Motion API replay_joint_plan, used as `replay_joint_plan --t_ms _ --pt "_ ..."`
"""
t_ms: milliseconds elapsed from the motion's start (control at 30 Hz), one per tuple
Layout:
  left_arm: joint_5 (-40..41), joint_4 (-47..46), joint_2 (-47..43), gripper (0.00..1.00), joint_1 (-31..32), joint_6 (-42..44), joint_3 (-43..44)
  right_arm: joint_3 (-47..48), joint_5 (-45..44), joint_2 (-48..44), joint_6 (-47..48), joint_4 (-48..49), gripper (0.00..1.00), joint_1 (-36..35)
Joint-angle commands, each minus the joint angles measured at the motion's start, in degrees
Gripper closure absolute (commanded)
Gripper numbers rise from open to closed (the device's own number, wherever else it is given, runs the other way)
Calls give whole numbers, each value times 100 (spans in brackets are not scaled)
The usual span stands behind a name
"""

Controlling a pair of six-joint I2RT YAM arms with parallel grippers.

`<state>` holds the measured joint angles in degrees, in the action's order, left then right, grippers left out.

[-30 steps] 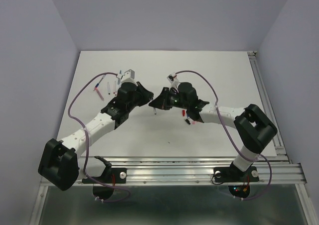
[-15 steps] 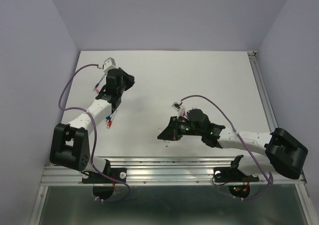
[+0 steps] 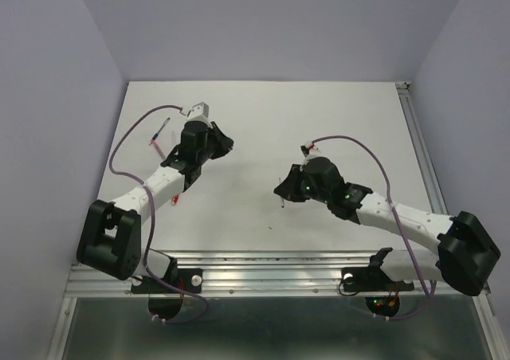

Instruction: Open the pen caps

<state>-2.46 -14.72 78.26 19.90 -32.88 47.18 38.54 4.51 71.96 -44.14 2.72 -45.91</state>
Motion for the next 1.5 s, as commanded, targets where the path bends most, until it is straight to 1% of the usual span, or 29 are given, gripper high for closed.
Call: replay_joint_plan --t_ms 0,67,133,233,333,500,533,600,633,833,867,900,933,967,1000,1133,1200,1233,1333,1367,1467 --pt "-448 -285 311 100 566 116 -33 549 -1520 -559 336 -887 99 3" --pt "-711 -444 662 100 935 2 54 505 -1865 -701 310 -1010 99 3" --pt "-704 -496 883 100 1286 -104 177 461 -2006 -893 292 -1089 99 3" --pt "-729 -488 1401 100 1586 -192 431 400 -2130 -1061 239 -1186 99 3" --pt "-817 -479 1788 100 1736 -289 546 356 -2235 -1175 195 -1300 98 3" --pt "-791 -479 2097 100 2044 -342 775 145 -2227 -1387 99 -1292 98 3" --pt "-800 -479 2132 94 2088 -359 836 127 -2235 -1404 90 -1292 97 -6" --pt "-844 -462 2263 90 2184 -368 907 101 -2244 -1422 64 -1309 97 3" --pt "-870 -444 2316 85 2263 -350 933 92 -2253 -1422 55 -1318 97 3" --pt "-879 -268 2510 83 2334 -324 1101 66 -2271 -1536 37 -1353 96 3" --pt "-870 -251 2493 73 2343 -324 1109 48 -2279 -1536 28 -1362 96 3" --pt "-879 -233 2484 67 2343 -324 1109 48 -2297 -1554 28 -1371 96 -6" --pt "-897 -224 2423 54 2343 -280 1109 39 -2306 -1571 20 -1379 96 3" --pt "-958 -216 2370 48 2343 -263 1101 39 -2332 -1571 2 -1388 95 3" --pt "-984 -207 2326 38 2343 -219 1101 39 -2332 -1580 2 -1388 95 3" --pt "-1055 -172 2080 23 2352 -113 1100 48 -2315 -1598 -7 -1380 95 3" --pt "-1046 -84 1905 19 2343 -61 1109 65 -2323 -1606 11 -1371 95 -6" --pt "-1020 -40 1843 15 2352 -25 1118 65 -2315 -1598 11 -1371 95 3" --pt "-740 232 1492 9 2343 115 1144 92 -2332 -1607 28 -1353 94 -6" --pt "-504 407 1386 4 2343 194 1144 109 -2324 -1598 28 -1344 94 -6" --pt "15 671 920 1 2273 273 1118 144 -2306 -1571 55 -1274 94 3"
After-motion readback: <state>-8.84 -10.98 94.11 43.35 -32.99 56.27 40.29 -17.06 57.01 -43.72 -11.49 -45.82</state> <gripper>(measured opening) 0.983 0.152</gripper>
